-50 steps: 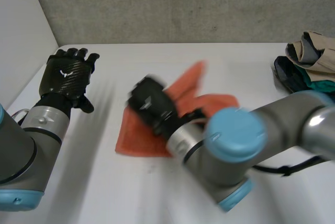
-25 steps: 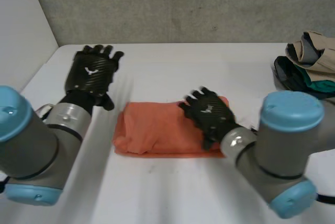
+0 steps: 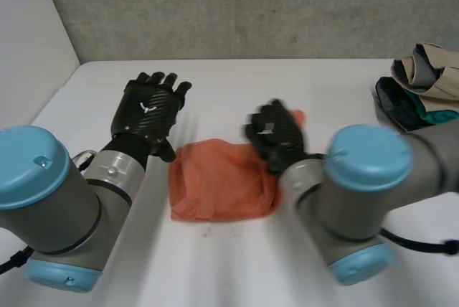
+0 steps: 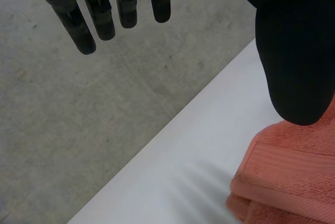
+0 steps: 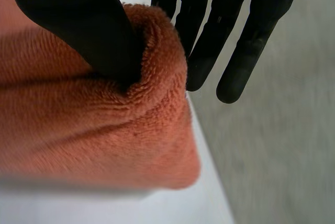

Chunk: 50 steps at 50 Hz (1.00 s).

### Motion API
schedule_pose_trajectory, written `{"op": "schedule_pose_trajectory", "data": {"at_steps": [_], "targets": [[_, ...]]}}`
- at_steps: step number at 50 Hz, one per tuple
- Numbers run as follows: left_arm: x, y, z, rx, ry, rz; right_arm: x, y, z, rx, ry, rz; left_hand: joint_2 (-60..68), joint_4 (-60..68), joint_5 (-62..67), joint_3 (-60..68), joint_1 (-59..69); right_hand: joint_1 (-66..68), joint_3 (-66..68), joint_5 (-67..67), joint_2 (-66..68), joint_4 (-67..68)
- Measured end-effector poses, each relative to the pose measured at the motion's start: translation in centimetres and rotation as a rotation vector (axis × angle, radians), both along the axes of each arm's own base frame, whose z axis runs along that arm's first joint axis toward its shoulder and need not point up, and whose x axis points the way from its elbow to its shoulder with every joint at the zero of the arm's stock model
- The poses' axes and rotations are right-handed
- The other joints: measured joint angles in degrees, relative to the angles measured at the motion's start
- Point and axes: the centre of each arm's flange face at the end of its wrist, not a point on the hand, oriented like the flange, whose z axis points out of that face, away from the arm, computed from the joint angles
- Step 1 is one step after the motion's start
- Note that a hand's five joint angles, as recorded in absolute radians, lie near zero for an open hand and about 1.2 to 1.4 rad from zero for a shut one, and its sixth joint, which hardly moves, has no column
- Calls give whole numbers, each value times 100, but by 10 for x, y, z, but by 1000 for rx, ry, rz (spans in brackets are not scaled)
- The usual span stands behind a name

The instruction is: Fold the laundry.

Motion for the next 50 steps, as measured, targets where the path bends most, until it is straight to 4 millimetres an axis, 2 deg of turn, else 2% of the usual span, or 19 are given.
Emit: {"op": "schedule_pose_trajectory", "data": {"at_steps": [3, 5, 7, 8, 9, 10, 11, 12, 13, 14, 15, 18, 22, 24, 28, 32, 37, 44, 50], "targets": [[7, -1, 2, -2, 2, 26, 26, 20, -2, -51, 20, 101, 0, 0, 0, 0, 0, 0, 0, 2, 21, 1], [16, -4, 4, -4, 5, 64, 48, 43, -12, -90, 51, 218, 0, 0, 0, 0, 0, 0, 0, 2, 23, 1], [20, -6, 5, -5, 7, 81, 55, 51, -18, -98, 63, 264, 0, 0, 0, 0, 0, 0, -40, -26, -6, -41], [26, -8, 7, -7, 9, 105, 64, 62, -27, -101, 80, 327, 0, 0, 0, 0, 0, -236, -597, -428, -445, -629], [27, -8, 7, -6, 9, 110, 65, 63, -29, -101, 81, 337, 0, 0, 0, 0, 0, -405, -823, -721, -666, -855], [32, -10, 8, -6, 11, 130, 70, 72, -37, -90, 88, 391, 0, 0, 0, 0, 0, -1975, -2310, -2259, -2212, -2343], [34, -11, 9, -6, 12, 138, 71, 74, -40, -82, 87, 408, 0, 0, 0, 0, 0, -2888, -3310, -3193, -3252, -3347], [35, -11, 9, -7, 12, 140, 72, 75, -41, -78, 85, 414, 0, 0, 0, 0, 0, -3222, -3528, -3552, -3593, -3567], [37, -13, 10, -8, 14, 150, 72, 76, -42, -54, 68, 425, 0, 0, 0, 0, 0, -3957, -4382, -4335, -4361, -4328], [38, -14, 11, -9, 16, 154, 71, 75, -40, -30, 42, 425, 0, 0, 0, 0, 0, -4755, -5277, -5207, -5186, -5328], [38, -15, 12, -11, 18, 156, 70, 74, -37, -8, 19, 420, 0, 0, 0, 0, 0, -4886, -5491, -5400, -5365, -5511], [37, -18, 17, -25, 28, 155, 60, 56, -17, 111, -130, 357, 0, 0, 0, 0, 0, -4895, -5588, -5462, -5424, -5651], [28, -22, 25, -46, 54, 134, 37, 26, 18, 279, -357, 249, 0, 0, 0, 0, 0, -4895, -5588, -5463, -5424, -5652], [18, -24, 28, -48, 80, 105, 19, 8, 34, 388, -485, 180, 0, 0, 0, 0, 0, -4895, -5588, -5463, -5424, -5652], [-12, -22, 23, -14, 125, 12, -10, -18, 42, 545, -602, 53, 0, 0, 0, 0, 0, -4895, -5588, -5463, -5424, -5652], [-41, -17, 6, 63, 128, -85, -25, -36, 31, 651, -600, -51, 0, 0, 0, 0, 0, -4895, -5588, -5463, -5424, -5652], [-60, -15, -28, 200, 65, -128, -26, -49, 11, 727, -537, -112, 6, 5, 0, 1, 18, -4895, -5588, -5463, -5424, -5652], [-50, -15, -66, 352, -60, -38, -14, -51, -21, 808, -451, -121, 54, 27, 22, 12, 19, -4895, -5588, -5463, -5424, -5652], [-34, -13, -79, 382, -158, 63, -5, -45, -47, 839, -364, -101, 77, 27, 22, 12, 19, -4894, -5579, -5458, -5409, -5643]]}}
